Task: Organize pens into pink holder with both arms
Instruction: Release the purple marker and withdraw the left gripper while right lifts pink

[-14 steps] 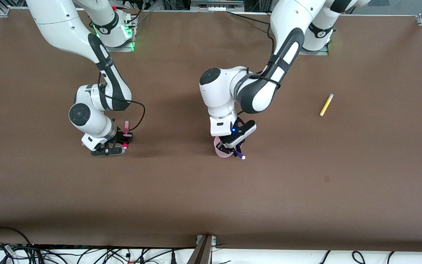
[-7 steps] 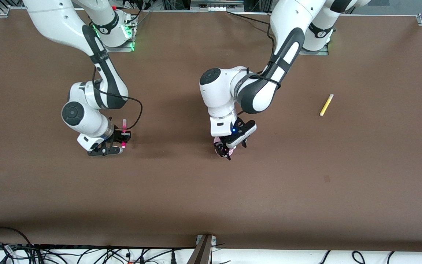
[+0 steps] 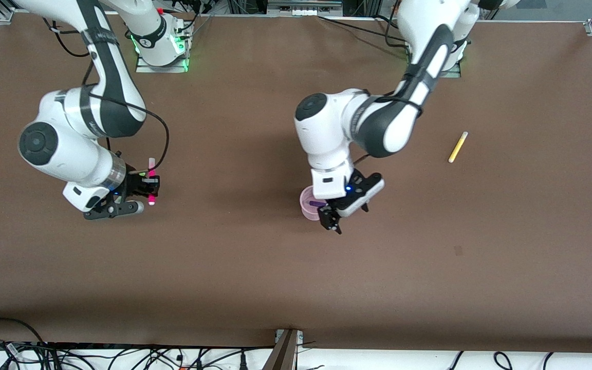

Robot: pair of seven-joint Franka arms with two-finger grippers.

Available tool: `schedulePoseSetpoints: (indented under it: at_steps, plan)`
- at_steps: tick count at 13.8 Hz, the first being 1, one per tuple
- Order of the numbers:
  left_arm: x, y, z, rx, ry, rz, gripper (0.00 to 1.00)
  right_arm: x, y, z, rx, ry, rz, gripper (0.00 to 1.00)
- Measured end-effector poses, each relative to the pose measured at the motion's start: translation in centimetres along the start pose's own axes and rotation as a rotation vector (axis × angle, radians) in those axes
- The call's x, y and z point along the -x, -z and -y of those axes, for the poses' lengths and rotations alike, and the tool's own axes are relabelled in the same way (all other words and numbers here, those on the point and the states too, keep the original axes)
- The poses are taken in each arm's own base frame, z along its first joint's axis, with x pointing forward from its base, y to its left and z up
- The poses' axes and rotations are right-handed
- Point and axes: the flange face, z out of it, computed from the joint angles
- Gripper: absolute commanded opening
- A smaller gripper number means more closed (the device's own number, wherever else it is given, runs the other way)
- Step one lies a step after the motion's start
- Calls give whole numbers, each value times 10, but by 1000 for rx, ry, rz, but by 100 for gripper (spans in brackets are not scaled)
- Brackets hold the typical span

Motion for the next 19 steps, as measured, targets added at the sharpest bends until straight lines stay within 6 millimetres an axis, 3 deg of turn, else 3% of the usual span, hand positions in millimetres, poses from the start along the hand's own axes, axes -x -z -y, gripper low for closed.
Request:
schedulePoseSetpoints:
  at_steps: [2, 5, 8, 12, 14, 17, 19]
  plan:
    - [-57, 19, 25, -15, -61, 106, 100, 2, 20, 20, -18, 33, -31, 0]
    - [-138, 46, 77, -12, -179, 248, 100, 8, 45, 85, -60, 98, -120, 0]
    - [-186, 60, 122, -8, -304, 342, 100, 13, 49, 154, -113, 113, -237, 0]
    - [-223, 57, 169, 12, -484, 460, 100, 41, 11, 257, -163, 83, -368, 0]
    - [-241, 50, 191, 34, -544, 487, 100, 53, -11, 298, -157, 65, -424, 0]
    - [-278, 33, 236, 102, -592, 537, 100, 60, -46, 334, -153, 66, -488, 0]
    - [-292, 26, 254, 114, -600, 545, 100, 47, -58, 350, -142, 66, -534, 0]
